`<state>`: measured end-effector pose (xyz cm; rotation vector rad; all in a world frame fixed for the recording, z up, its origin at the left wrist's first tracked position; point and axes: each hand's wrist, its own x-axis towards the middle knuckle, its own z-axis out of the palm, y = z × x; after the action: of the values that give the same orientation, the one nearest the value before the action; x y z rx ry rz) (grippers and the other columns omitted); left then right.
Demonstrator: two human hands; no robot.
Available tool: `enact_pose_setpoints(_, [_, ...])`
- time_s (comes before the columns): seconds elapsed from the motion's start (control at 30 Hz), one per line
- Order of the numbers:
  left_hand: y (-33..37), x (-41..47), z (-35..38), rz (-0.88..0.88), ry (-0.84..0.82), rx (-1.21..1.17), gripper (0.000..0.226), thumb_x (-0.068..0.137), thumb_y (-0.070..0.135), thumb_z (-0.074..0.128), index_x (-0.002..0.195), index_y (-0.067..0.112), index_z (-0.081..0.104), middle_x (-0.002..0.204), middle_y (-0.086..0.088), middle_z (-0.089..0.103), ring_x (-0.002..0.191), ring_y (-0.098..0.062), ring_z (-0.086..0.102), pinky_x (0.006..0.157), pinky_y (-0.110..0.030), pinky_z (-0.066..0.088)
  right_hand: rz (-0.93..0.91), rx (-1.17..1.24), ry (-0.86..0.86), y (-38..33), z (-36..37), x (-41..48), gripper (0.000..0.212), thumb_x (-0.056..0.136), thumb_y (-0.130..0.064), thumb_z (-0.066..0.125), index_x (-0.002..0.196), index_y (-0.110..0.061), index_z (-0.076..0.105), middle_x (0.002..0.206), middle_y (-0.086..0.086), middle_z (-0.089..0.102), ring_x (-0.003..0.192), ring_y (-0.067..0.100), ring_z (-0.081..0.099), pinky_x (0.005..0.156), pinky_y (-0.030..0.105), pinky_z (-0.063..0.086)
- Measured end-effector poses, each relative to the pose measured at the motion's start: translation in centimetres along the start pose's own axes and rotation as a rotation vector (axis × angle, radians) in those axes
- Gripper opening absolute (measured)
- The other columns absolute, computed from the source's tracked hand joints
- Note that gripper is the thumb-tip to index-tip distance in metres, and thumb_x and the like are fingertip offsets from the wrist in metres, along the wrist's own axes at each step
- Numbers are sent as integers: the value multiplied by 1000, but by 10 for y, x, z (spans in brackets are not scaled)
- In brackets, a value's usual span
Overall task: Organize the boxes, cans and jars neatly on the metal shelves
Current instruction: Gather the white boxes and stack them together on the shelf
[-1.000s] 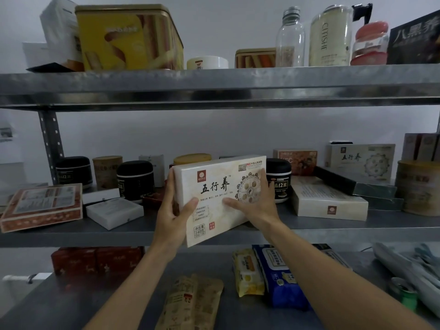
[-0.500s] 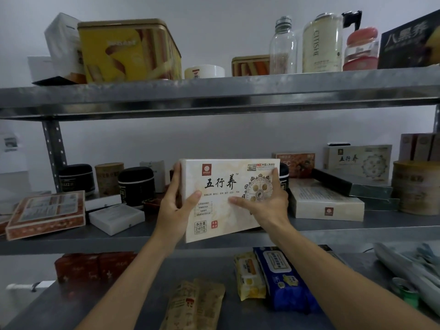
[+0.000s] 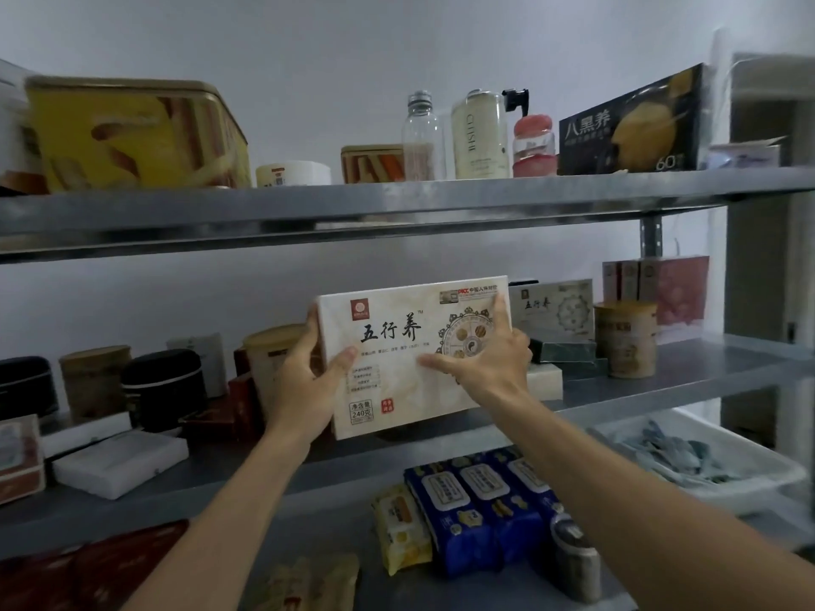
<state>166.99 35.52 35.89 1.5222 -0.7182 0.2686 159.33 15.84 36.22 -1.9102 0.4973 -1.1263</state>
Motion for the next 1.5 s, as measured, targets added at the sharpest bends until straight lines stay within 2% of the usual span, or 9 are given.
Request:
enact_pose_setpoints(0.1, [10,8,19,30,-14,10,50,91,29,62,128,52,39,105,20,59,94,-13,65,69,-34,58,-30,-5,59,0,-21,7,144,42,-53,92,154,-37,2,129,10,37,120,26,37,105,47,36])
enact_pose_setpoints(0.2, [20,16,44,88,-39,52,61,91,28,62,143,42,34,112,20,55,97,-14,63,76,-39,58,-37,-9,112,8,-43,15,147,41,-54,92,154,-37,-2,129,11,35,120,26,36,106,48,35])
enact_pose_setpoints(0.37, [32,27,98,150,-82,93,66,92,29,61,149,37,29,121,16,54,84,6,54,61,-13,46,-30,-3,189,32,-89,37,155,40,-50,94,153,-32,-11,138,14,31,128,30,33,110,50,31])
enact_pose_setpoints(0.47, [36,32,131,165,-105,82,69,93,30,59,150,43,22,128,11,57,101,-6,59,73,-26,54,-48,4,222,48,-121,54,156,43,-47,94,153,-23,-14,146,14,31,134,30,31,113,47,27])
enact_pose_setpoints(0.7, [45,42,200,189,-115,65,67,91,24,63,148,35,29,125,19,53,113,-7,51,84,-36,52,-62,-28,261,84,-175,98,124,40,-41,96,140,-16,28,119,4,40,110,19,44,107,41,41])
enact_pose_setpoints(0.93, [42,70,253,163,-129,93,64,90,19,64,144,34,34,110,22,53,113,-10,51,88,-45,53,-150,-20,354,117,-194,144,123,41,-33,97,140,-9,29,121,4,43,111,17,45,103,32,42])
enact_pose_setpoints(1.1, [35,101,289,156,-92,62,57,92,21,63,140,35,36,102,27,50,109,-9,49,85,-39,51,-207,3,385,136,-197,183,117,47,-29,97,140,-7,30,122,3,45,109,16,46,99,27,41])
enact_pose_setpoints(1.3, [18,141,327,170,-54,71,50,93,23,62,136,27,37,97,26,49,98,-4,51,65,-11,40,-286,-17,367,149,-200,239,108,48,-30,95,134,-9,34,116,0,48,104,15,51,94,28,46])
enact_pose_setpoints(1.5, [13,172,357,180,-6,55,52,91,22,64,134,27,36,107,17,52,96,-3,50,72,-18,44,-299,35,365,167,-200,290,109,44,-36,97,131,-14,35,118,4,53,104,19,57,96,35,50])
